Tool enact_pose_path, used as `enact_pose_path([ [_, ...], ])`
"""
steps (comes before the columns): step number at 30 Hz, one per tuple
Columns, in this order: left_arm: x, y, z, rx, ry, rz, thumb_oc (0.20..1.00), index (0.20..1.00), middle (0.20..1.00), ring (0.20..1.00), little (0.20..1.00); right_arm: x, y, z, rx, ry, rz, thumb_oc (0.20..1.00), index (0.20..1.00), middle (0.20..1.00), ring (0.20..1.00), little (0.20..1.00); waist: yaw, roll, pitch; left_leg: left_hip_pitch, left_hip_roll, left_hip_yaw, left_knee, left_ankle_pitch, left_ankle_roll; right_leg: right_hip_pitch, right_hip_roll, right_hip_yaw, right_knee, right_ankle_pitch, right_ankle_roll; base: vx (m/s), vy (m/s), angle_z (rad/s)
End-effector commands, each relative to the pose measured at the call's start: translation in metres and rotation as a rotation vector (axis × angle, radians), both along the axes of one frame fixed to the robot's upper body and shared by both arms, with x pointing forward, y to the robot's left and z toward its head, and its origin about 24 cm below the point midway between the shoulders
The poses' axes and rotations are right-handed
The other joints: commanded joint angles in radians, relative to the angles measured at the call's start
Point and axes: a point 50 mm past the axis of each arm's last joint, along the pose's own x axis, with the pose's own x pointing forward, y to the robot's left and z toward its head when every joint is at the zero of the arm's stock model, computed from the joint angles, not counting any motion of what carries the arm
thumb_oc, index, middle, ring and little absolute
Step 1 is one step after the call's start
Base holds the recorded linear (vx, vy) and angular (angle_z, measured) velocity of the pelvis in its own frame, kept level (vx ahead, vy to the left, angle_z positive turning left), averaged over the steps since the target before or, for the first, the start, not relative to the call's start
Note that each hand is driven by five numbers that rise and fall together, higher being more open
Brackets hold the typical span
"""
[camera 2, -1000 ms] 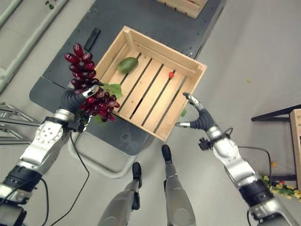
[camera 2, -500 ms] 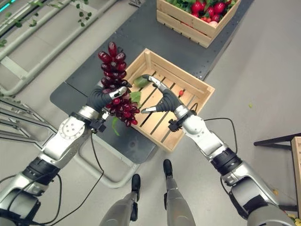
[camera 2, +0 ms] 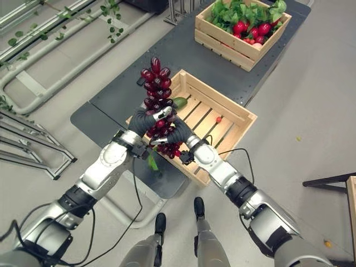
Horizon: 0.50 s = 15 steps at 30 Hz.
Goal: Pick up the fruits from the basket on one side to the basket on the other side
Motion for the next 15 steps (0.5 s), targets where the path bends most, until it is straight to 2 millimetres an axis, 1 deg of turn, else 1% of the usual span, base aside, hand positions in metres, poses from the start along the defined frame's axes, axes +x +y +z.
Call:
enact_pose_path([
  [1, -0.010, -0.045, 0.026, -0.053, -0.107, -0.179, 0.200, 0.200, 0.200, 0.200, 0.200, 0.001, 0.029, 0.026, 0.097, -0.054, 0.073, 1.000, 1.000, 1.000, 1.000, 1.000, 0.042, 0.027, -0.075, 0.009, -0.021, -0.001, -0.041, -0.029, 0.027, 0.038, -0.028, 0.028, 0.101, -0.184, 0.128, 0.00, 0.000, 0.00],
  [3, -0.014, -0.054, 0.024, -0.076, -0.089, -0.211, 0.200, 0.200, 0.200, 0.200, 0.200, 0.003, 0.033, 0.025, 0.123, -0.033, 0.071, 1.000, 1.000, 1.000, 1.000, 1.000, 0.049, 0.028, -0.078, 0.014, -0.024, -0.008, -0.042, -0.031, 0.030, 0.044, -0.029, 0.026, 0.102, -0.189, 0.127, 0.01, -0.001, 0.02],
  [7, -0.019, -0.062, 0.020, -0.102, -0.064, -0.245, 0.200, 0.200, 0.200, 0.200, 0.200, 0.003, 0.039, 0.024, 0.149, -0.014, 0.072, 1.000, 1.000, 1.000, 1.000, 1.000, 0.056, 0.027, -0.080, 0.017, -0.025, -0.013, -0.043, -0.032, 0.031, 0.049, -0.030, 0.024, 0.099, -0.190, 0.126, 0.00, -0.005, 0.08],
  [8, -0.022, -0.063, 0.016, -0.116, -0.045, -0.262, 0.200, 0.200, 0.200, 0.200, 0.200, 0.002, 0.041, 0.022, 0.156, -0.002, 0.071, 0.432, 0.432, 0.432, 0.432, 0.432, 0.059, 0.028, -0.083, 0.018, -0.026, -0.015, -0.042, -0.034, 0.032, 0.051, -0.030, 0.023, 0.099, -0.192, 0.124, 0.00, 0.000, 0.00],
  [9, -0.022, -0.063, 0.016, -0.116, -0.044, -0.262, 0.200, 0.200, 0.200, 0.200, 0.200, 0.002, 0.041, 0.022, 0.156, -0.002, 0.071, 0.200, 0.200, 0.200, 0.200, 0.200, 0.059, 0.028, -0.084, 0.018, -0.026, -0.016, -0.041, -0.034, 0.032, 0.051, -0.030, 0.022, 0.099, -0.192, 0.124, 0.00, 0.000, 0.00],
  [11, -0.024, -0.063, 0.012, -0.129, -0.024, -0.268, 0.200, 0.200, 0.200, 0.200, 0.200, 0.001, 0.041, 0.021, 0.157, -0.003, 0.071, 0.200, 0.200, 0.200, 0.200, 0.200, 0.063, 0.028, -0.087, 0.018, -0.026, -0.018, -0.040, -0.034, 0.032, 0.054, -0.031, 0.022, 0.098, -0.194, 0.124, 0.00, 0.000, 0.00],
  [15, -0.025, -0.062, 0.006, -0.139, 0.005, -0.266, 0.200, 0.200, 0.200, 0.200, 0.200, 0.001, 0.036, 0.015, 0.176, 0.012, 0.045, 0.200, 0.200, 0.200, 0.200, 0.200, 0.065, 0.025, -0.093, 0.019, -0.026, -0.022, -0.038, -0.036, 0.033, 0.059, -0.033, 0.020, 0.100, -0.198, 0.124, 0.00, 0.000, 0.00],
])
